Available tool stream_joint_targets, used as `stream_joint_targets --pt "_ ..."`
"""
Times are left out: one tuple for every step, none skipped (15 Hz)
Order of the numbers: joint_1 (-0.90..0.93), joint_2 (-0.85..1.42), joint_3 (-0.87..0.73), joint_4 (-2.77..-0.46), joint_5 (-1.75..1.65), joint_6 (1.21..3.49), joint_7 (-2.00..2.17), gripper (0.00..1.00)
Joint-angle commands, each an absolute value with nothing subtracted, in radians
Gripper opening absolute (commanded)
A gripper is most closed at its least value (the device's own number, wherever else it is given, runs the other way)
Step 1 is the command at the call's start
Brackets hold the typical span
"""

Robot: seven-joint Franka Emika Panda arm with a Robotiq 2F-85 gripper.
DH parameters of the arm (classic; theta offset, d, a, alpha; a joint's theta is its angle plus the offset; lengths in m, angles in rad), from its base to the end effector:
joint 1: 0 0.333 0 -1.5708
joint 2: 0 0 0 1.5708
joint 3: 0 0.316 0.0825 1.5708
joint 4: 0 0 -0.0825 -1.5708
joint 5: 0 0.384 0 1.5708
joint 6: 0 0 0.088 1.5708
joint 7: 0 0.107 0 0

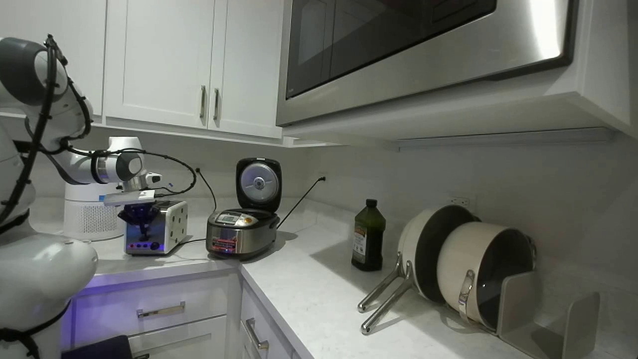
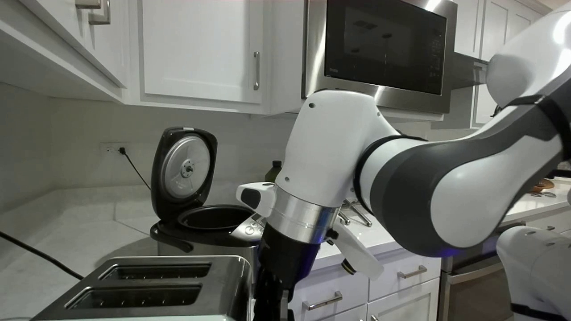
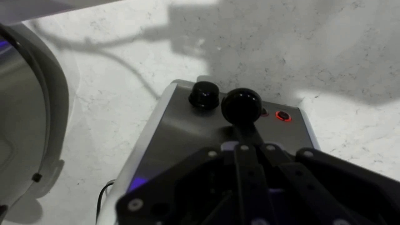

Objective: Push the press handle on the toaster

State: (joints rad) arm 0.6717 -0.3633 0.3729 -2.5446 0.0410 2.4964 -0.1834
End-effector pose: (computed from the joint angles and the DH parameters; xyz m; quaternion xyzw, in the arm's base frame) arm 0.2230 0.3861 0.4197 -0.8167 -0.5561 -0.1537 0.0142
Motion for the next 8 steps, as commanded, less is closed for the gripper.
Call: stream_joint_targets --pt "0.65 -0.416 0.39 -2.517 0.001 2.449 -0.145 0.0" --pt "0.65 -0.433 0.389 -2.515 -0.001 2.44 -0.146 0.0" --pt "0.651 -0.45 0.387 -2.512 -0.003 2.426 -0.148 0.0" --pt "0.651 -0.463 0.385 -2.506 -0.006 2.411 -0.149 0.0" --pt "0.647 -0.477 0.387 -2.5 -0.013 2.395 -0.141 0.0" --pt "0.643 -0.489 0.387 -2.491 -0.02 2.373 -0.132 0.0" --pt "0.633 -0.505 0.391 -2.48 -0.031 2.339 -0.119 0.0" --pt "0.622 -0.519 0.395 -2.463 -0.043 2.291 -0.108 0.0"
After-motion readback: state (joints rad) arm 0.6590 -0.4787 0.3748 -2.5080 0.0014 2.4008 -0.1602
